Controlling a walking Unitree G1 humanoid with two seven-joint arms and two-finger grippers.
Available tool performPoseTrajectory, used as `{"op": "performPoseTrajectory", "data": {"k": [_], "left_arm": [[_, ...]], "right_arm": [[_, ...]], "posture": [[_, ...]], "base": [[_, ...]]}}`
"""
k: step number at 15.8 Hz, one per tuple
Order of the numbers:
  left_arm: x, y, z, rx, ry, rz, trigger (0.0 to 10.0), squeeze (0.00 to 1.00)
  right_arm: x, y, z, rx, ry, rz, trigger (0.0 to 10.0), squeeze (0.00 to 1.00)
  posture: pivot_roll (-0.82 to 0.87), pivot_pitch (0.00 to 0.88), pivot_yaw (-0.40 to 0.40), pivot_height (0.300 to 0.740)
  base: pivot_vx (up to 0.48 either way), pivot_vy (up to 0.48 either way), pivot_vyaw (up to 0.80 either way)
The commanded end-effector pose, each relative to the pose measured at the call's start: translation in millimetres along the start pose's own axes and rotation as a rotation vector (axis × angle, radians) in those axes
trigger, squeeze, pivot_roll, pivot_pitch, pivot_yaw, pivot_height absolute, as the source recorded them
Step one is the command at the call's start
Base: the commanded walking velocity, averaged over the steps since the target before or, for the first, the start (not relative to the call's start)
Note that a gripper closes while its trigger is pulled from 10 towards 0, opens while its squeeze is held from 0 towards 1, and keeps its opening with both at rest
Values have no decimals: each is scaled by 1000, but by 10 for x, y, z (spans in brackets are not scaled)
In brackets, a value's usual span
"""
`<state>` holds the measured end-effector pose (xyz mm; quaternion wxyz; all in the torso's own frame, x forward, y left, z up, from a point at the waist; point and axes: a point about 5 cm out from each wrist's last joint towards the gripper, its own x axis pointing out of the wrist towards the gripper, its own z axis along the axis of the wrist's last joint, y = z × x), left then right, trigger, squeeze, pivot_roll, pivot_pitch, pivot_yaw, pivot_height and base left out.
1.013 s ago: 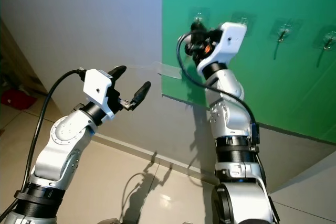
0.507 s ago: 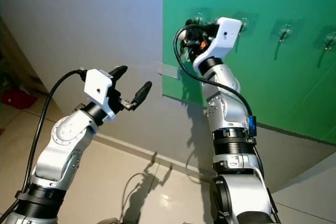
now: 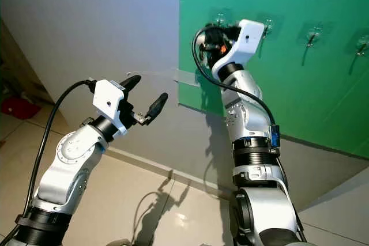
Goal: Hang keys on a hook
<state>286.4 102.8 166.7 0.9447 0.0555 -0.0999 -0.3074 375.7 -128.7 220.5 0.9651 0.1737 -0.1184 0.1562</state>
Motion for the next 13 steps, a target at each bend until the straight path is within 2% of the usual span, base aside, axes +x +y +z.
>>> {"op": "performPoseTrajectory", "data": {"k": [1, 6, 13], "left_arm": [[-3, -26, 25, 4, 0, -9, 10000, 0], [6, -36, 24, -2, 0, -5, 10000, 0], [16, -18, 22, 3, 6, -5, 10000, 0]], "right_arm": [[18, -23, 30, 0, -19, -28, 10000, 0], [37, -43, 25, 52, -43, -70, 10000, 0], [50, -47, -15, 51, -21, -72, 10000, 0]], "posture": [[-28, 0, -23, 740], [-30, 0, -21, 740], [-27, 0, -22, 740]], "base": [[0, 0, 0], [0, 0, 0], [0, 0, 0]]}}
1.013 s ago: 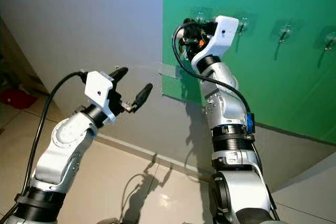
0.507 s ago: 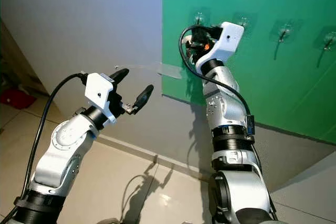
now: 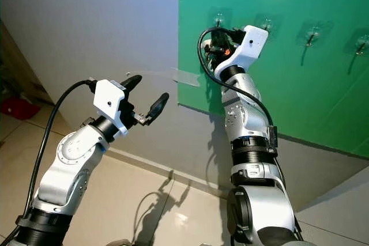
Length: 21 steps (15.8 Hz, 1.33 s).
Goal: Hang keys on a hook
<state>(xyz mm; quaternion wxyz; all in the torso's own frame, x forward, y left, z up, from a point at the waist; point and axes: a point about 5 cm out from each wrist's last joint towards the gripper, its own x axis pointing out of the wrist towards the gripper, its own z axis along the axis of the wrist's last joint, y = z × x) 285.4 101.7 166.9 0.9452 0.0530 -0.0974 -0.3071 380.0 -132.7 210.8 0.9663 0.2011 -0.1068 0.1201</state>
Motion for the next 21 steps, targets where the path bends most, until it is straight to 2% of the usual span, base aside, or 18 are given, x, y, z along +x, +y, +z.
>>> {"op": "performPoseTrajectory", "data": {"k": [1, 12, 21], "left_arm": [[12, 4, 17, 10, 4, -3, 10000, 0], [15, -1, 18, 19, 1, -2, 10000, 0], [68, -7, 30, 23, -10, -3, 10000, 0]], "right_arm": [[44, 38, 53, 6, -20, 8, 10000, 0], [100, 112, 173, 27, -66, 52, 10000, 0], [162, -13, 129, 7, -33, -47, 10000, 0]], "posture": [[-26, 0, -23, 740], [-25, 0, -24, 740], [-27, 0, -30, 740]], "base": [[0, 0, 0], [0, 0, 0], [0, 0, 0]]}}
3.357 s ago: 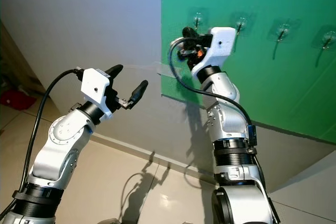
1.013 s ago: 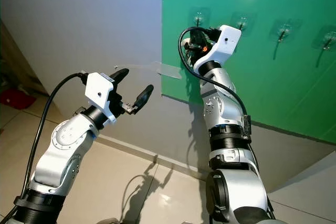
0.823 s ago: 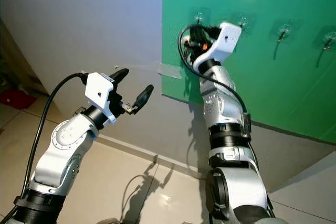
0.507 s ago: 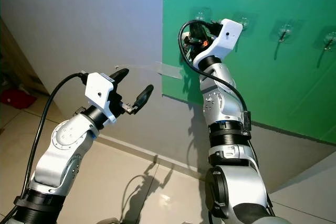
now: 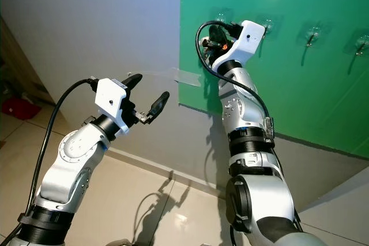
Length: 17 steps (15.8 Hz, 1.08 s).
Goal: Hang keys on a hook
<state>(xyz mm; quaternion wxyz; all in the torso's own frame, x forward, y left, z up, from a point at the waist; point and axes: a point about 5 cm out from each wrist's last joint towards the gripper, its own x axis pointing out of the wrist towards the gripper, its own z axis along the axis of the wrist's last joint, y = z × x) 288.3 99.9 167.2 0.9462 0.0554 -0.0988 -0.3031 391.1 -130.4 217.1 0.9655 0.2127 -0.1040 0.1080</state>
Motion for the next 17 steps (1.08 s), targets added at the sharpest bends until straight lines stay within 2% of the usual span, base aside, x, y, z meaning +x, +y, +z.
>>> {"op": "performPoseTrajectory", "data": {"k": [1, 8, 10, 15, 17], "left_arm": [[27, -14, 29, 17, -9, -12, 10000, 0], [18, 9, 33, 21, -8, -11, 10000, 0], [16, 11, 35, 22, -8, -12, 10000, 0], [13, -4, 34, 20, -8, -16, 10000, 0], [11, 8, 34, 22, -5, -13, 10000, 0]], "right_arm": [[46, -63, 90, -15, -28, -58, 10000, 0], [77, -126, 123, 15, -52, -122, 10000, 0], [83, -73, 184, 41, -83, -68, 10000, 0], [29, 10, 284, 38, -127, 64, 10000, 0], [-10, -44, 270, 17, -135, 65, 10000, 0]], "posture": [[-27, 0, -30, 740], [-21, 0, -27, 740], [-23, 0, -26, 740], [-20, 0, -29, 740], [-19, 0, -30, 740]], "base": [[0, 0, 0], [0, 0, 0], [0, 0, 0], [0, 0, 0], [0, 0, 0]]}}
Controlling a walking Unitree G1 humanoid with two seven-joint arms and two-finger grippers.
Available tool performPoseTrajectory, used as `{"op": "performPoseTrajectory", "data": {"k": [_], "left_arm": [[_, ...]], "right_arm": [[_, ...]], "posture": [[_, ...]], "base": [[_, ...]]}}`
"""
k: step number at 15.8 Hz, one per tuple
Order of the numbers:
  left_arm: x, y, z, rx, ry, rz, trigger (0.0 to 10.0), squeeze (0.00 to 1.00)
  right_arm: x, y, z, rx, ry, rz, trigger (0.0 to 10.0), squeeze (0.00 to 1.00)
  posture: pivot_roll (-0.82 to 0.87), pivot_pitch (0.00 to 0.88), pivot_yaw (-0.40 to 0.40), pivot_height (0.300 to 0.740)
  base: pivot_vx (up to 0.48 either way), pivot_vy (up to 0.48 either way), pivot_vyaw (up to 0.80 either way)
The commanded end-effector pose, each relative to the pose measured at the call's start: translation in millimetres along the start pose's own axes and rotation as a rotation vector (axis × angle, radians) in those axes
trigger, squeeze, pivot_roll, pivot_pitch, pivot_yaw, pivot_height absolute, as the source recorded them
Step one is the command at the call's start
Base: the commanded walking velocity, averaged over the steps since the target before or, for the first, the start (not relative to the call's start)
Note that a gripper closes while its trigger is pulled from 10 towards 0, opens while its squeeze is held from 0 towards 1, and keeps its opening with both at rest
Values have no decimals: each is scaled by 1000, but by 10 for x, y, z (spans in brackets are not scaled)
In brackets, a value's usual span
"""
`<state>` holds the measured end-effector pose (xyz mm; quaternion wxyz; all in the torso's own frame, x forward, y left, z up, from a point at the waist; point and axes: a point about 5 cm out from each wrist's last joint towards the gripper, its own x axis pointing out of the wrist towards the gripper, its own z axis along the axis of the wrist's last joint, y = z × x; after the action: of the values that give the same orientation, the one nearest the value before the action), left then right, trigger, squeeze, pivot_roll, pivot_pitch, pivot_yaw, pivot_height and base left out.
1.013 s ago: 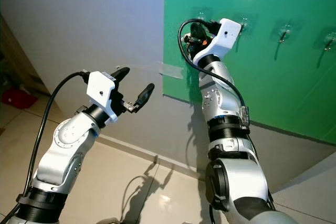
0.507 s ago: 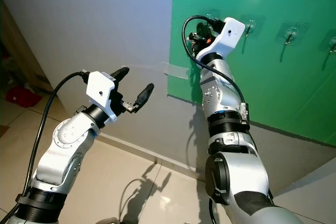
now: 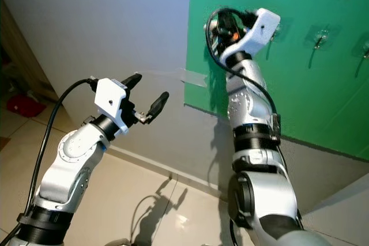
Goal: Hang keys on a hook
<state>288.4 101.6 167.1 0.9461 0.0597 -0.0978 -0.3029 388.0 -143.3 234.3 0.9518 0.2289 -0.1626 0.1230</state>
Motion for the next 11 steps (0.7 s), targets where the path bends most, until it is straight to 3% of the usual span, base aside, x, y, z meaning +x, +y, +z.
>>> {"op": "performPoseTrajectory", "data": {"k": [1, 5, 11], "left_arm": [[19, -3, 36, 14, -9, -12, 10000, 0], [31, -1, 35, 15, -8, -21, 10000, 0], [36, -19, 34, 13, -10, -21, 10000, 0]], "right_arm": [[-2, -34, 49, -7, -13, -2, 10000, 0], [-13, -113, -100, -37, 113, -50, 10000, 0], [4, -89, -84, -24, 105, -33, 10000, 0]], "posture": [[-18, 0, -28, 740], [-28, 0, -16, 740], [-23, 0, -25, 740]], "base": [[0, 0, 0], [0, 0, 0], [0, 0, 0]]}}
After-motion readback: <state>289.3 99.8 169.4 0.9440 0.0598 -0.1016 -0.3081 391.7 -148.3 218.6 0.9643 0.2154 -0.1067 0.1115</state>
